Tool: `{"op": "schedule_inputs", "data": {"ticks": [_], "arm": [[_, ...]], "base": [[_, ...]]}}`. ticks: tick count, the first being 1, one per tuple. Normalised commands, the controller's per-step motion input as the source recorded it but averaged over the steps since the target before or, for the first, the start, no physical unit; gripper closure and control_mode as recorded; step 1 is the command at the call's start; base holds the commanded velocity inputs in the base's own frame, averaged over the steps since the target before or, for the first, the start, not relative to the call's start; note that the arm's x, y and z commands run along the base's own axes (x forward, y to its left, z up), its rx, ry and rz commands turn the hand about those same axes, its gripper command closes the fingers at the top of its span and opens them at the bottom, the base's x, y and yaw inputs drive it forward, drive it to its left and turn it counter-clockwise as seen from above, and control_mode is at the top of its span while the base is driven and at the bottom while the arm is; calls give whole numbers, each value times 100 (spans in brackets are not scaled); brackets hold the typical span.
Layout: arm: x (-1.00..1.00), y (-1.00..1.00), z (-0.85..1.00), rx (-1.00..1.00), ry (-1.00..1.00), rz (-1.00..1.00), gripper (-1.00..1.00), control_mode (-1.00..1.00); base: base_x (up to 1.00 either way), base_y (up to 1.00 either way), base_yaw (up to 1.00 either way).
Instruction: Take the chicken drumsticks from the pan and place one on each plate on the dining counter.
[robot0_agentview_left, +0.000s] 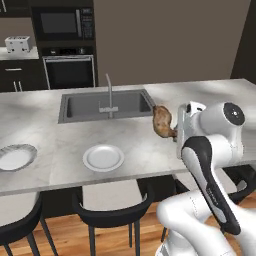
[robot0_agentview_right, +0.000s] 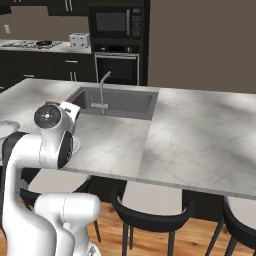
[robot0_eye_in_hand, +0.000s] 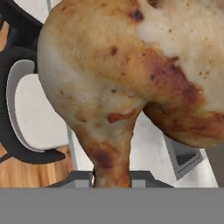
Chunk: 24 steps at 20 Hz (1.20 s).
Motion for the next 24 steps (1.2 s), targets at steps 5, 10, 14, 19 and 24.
{"op": "schedule_inputs", "data": {"ticks": [5,10,14,19,24], "arm": [[81,85,-50,-2,22,41,100,-100],[93,90,-43,-5,23,29,100,-100],[99,36,-55,-10,36,12,100,-100],[73,8,-61,-10,36,6,100,-100],[32,12,-56,-14,35,0,100,-100]], "base": [[0,0,0],[0,0,0],[0,0,0],[0,0,0],[0,0,0]]}}
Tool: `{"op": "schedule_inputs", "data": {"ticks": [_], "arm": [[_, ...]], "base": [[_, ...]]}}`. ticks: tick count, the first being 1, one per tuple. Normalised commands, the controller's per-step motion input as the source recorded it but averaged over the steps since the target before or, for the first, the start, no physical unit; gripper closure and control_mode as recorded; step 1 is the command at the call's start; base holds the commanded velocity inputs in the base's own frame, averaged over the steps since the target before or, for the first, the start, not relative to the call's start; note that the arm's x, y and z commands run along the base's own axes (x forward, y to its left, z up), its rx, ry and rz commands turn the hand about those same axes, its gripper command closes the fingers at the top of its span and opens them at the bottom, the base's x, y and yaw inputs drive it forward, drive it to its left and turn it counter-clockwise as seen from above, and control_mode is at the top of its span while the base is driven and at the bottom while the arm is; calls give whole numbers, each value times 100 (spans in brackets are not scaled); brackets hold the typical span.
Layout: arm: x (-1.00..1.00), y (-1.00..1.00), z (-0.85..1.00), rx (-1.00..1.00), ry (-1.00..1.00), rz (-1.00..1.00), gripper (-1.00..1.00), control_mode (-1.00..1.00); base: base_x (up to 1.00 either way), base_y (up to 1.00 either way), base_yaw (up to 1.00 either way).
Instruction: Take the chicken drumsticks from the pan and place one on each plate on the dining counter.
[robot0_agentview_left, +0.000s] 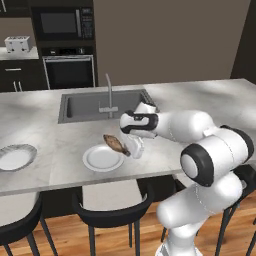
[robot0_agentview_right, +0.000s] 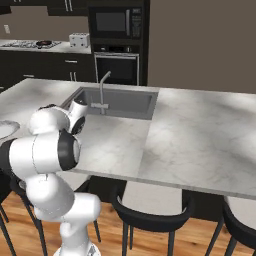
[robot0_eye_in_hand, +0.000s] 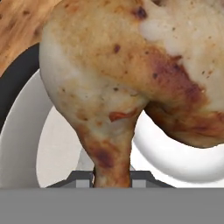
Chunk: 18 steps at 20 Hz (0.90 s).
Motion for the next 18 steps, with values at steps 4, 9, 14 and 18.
{"op": "schedule_inputs", "data": {"ticks": [4,9,14,18], "arm": [[27,29,-58,-20,36,0,100,-100],[9,44,-52,-23,29,0,100,-100],[3,23,-46,-20,19,0,100,-100],[10,0,-39,-14,8,-2,100,-100]], "base": [[0,0,0],[0,0,0],[0,0,0],[0,0,0]]}}
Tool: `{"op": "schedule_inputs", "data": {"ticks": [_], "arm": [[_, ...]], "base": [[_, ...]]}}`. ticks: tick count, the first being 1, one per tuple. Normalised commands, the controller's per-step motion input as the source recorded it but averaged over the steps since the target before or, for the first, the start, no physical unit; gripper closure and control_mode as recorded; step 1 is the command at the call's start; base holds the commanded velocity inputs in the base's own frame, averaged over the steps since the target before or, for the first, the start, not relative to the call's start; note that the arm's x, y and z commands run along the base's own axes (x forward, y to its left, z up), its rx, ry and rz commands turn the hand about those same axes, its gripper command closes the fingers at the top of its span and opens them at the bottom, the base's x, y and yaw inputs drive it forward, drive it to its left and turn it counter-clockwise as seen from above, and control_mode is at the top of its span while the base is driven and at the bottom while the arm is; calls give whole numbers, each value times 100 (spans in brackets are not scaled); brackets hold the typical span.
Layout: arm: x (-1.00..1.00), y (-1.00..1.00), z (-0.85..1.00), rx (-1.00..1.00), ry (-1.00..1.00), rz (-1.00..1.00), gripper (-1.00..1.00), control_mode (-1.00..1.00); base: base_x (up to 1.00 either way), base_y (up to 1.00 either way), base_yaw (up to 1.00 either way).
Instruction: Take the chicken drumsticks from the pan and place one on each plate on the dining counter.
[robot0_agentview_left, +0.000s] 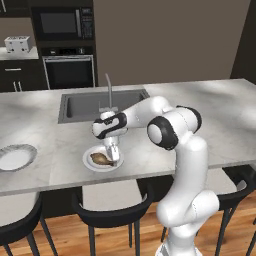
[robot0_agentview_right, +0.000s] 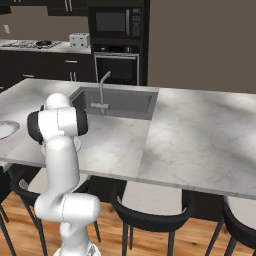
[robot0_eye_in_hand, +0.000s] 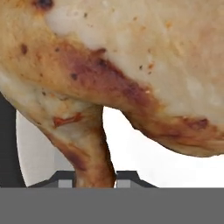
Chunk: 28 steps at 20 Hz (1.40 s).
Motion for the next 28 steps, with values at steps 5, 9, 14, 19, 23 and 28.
{"op": "schedule_inputs", "data": {"ticks": [5,9,14,19,23,28], "arm": [[2,-4,-17,-6,0,-8,-100,-100],[0,-3,-1,-4,-12,-12,-100,-100],[-10,-19,0,-1,-50,-22,-100,-100],[-35,-29,14,0,-70,-25,-100,-100],[-81,-32,29,0,-76,-21,-100,-100],[-100,-38,57,9,-60,-15,-100,-100]], "base": [[0,0,0],[0,0,0],[0,0,0],[0,0,0],[0,0,0],[0,0,0]]}}
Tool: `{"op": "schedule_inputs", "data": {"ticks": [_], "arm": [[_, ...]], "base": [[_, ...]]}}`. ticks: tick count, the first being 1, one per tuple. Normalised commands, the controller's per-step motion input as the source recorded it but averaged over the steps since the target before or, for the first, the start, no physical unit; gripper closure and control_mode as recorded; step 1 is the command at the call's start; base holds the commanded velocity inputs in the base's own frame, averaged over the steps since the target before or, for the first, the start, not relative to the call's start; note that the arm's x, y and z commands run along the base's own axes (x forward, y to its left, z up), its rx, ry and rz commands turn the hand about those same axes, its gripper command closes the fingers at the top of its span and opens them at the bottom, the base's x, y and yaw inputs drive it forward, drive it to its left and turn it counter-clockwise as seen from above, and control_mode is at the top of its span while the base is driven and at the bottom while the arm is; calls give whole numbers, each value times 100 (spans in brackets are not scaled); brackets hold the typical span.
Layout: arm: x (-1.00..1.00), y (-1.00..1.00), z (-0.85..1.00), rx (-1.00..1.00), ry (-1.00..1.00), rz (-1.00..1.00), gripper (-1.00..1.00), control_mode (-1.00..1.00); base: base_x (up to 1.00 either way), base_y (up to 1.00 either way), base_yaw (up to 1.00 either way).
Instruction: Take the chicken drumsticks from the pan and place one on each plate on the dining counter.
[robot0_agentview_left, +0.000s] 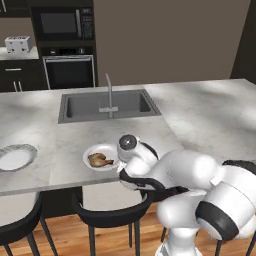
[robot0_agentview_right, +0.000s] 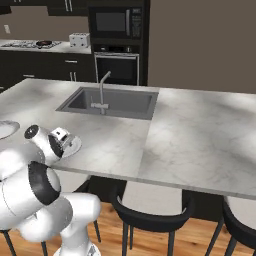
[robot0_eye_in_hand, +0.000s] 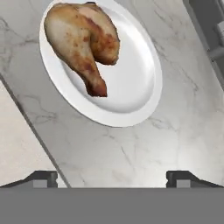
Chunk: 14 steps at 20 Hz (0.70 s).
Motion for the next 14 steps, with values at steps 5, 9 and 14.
{"op": "schedule_inputs", "data": {"ticks": [5,9,14], "arm": [[-86,-69,93,25,-24,-25,-100,-100],[-67,-88,100,37,-1,-33,-100,-100],[-69,-100,90,42,0,-28,-100,-100]], "base": [[0,0,0],[0,0,0],[0,0,0]]}}
